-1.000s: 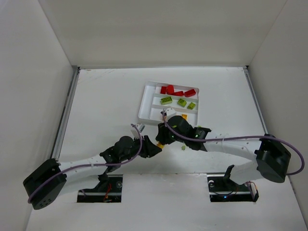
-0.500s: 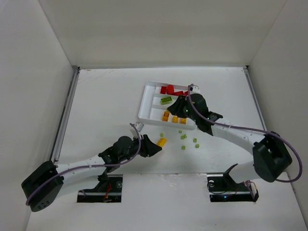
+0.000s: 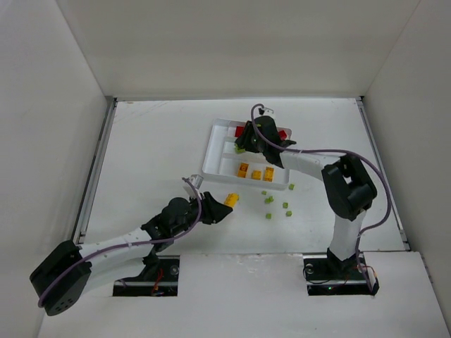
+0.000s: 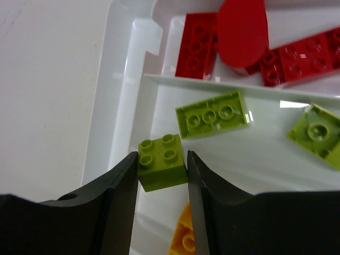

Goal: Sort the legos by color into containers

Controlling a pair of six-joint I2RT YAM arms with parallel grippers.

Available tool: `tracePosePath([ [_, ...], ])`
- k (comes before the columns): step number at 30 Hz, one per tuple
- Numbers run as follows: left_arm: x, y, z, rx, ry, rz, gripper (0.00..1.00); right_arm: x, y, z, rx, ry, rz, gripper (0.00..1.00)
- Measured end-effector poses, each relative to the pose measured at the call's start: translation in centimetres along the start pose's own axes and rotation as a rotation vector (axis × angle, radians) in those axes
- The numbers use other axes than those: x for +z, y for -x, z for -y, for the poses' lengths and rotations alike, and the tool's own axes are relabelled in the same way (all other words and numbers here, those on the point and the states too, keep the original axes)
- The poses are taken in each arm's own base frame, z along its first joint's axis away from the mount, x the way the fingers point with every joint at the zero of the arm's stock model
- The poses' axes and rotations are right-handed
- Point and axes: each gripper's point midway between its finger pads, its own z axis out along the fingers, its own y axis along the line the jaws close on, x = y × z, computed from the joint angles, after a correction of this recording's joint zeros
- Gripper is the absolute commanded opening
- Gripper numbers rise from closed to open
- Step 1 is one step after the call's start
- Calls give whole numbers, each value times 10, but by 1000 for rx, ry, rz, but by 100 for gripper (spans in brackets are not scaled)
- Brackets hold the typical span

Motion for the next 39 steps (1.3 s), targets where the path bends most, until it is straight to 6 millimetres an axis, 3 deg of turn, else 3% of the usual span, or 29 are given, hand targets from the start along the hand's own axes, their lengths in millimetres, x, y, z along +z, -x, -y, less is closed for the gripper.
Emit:
tracePosePath([
  [4, 0, 3, -4, -3, 16, 13, 14, 25, 7, -11, -1, 7, 4, 28],
  [9, -1, 4, -16, -11, 50, 24, 14, 43, -1, -16, -11, -8, -22, 30],
  [12, -1, 10, -27, -20, 90, 42, 14, 51, -6, -19, -18, -13, -36, 42],
  [15, -2, 15, -37, -30, 131, 60, 14, 52, -13, -20, -25, -21, -54, 54],
  [22, 0, 27, -41, -37, 177, 78, 14, 47, -8, -20, -29, -35, -42, 58],
  [26, 11, 45, -33, -28, 189, 95, 14, 23, 4, -22, -25, -21, -10, 47],
  [29, 23, 59, -30, -11, 215, 100, 15, -13, 15, -22, -18, 6, 35, 35],
  [33, 43, 75, -33, 21, 269, 94, 16, -67, 25, -17, 17, 60, 123, 35],
  [36, 59, 83, -42, 39, 319, 77, 16, -95, 16, -1, 51, 81, 163, 36],
  [39, 73, 91, -50, 71, 364, 52, 16, -109, -10, 24, 71, 61, 147, 37],
])
